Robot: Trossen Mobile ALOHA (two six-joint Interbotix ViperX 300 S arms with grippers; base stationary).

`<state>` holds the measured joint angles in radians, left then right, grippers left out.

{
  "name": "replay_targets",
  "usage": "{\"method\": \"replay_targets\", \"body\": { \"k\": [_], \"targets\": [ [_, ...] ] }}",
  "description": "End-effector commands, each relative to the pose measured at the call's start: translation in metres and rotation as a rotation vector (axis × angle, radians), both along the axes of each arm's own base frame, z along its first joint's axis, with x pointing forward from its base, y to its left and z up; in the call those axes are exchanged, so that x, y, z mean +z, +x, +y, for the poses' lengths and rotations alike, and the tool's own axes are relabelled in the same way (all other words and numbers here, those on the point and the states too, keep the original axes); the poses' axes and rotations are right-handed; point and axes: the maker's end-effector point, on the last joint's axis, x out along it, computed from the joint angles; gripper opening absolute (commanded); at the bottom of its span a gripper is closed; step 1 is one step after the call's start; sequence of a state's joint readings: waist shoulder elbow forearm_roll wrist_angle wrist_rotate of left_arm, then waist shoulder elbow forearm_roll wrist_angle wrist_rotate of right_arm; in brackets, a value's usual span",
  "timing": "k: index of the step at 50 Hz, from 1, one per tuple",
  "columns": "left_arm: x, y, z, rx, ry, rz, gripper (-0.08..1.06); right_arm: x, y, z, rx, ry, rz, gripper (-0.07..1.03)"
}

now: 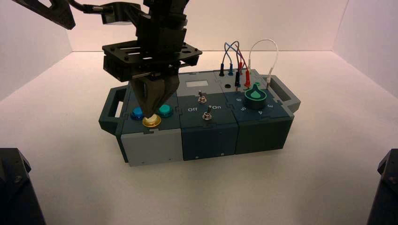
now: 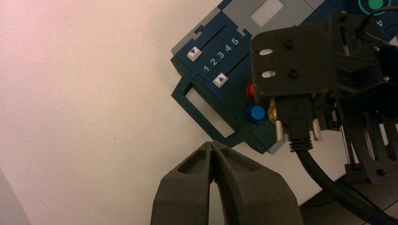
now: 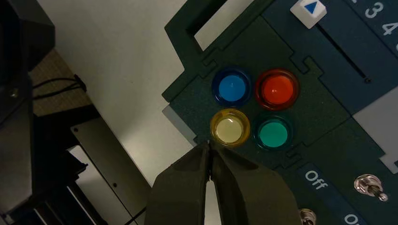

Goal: Push the yellow button with the right gripper.

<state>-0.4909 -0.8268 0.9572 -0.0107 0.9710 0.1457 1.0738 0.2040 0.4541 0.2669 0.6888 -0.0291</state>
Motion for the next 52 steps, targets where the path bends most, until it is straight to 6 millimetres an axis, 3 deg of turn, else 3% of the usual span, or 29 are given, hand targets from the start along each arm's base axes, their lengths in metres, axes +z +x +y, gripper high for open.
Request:
{"method": "replay_targets", "body": {
  "k": [1, 16, 24, 31, 36, 43, 52],
  "targets": [
    [0.008, 0.004, -0.004, -0.015, -0.008, -0.022, -0.03, 0.009, 0.007, 0.009, -0.009, 0.032, -0.015, -0.02],
    [0.007, 0.004, -0.004, -0.016, -0.008, -0.020, -0.03, -0.012, 0.009, 0.011, -0.012, -0.007, 0.007, -0.02],
    [0.007, 0.004, -0.005, -0.016, -0.004, -0.017, -0.03, -0.014, 0.010, 0.012, -0.015, -0.010, 0.009, -0.02],
    [0.007, 0.004, -0.005, -0.019, -0.006, -0.016, -0.03, -0.004, 0.010, 0.013, -0.016, 0.006, 0.003, -0.02],
    [0.006, 0.003, -0.006, -0.024, -0.007, -0.015, -0.03, 0.022, 0.012, 0.015, -0.018, 0.039, -0.007, -0.02],
    [0.007, 0.003, -0.006, -0.024, -0.008, -0.018, -0.03, 0.043, 0.016, 0.015, -0.035, 0.079, -0.024, -0.02],
    [0.006, 0.003, -0.007, -0.025, -0.006, -0.013, -0.03, 0.049, 0.020, 0.010, -0.050, 0.071, -0.015, -0.02]
  ]
}}
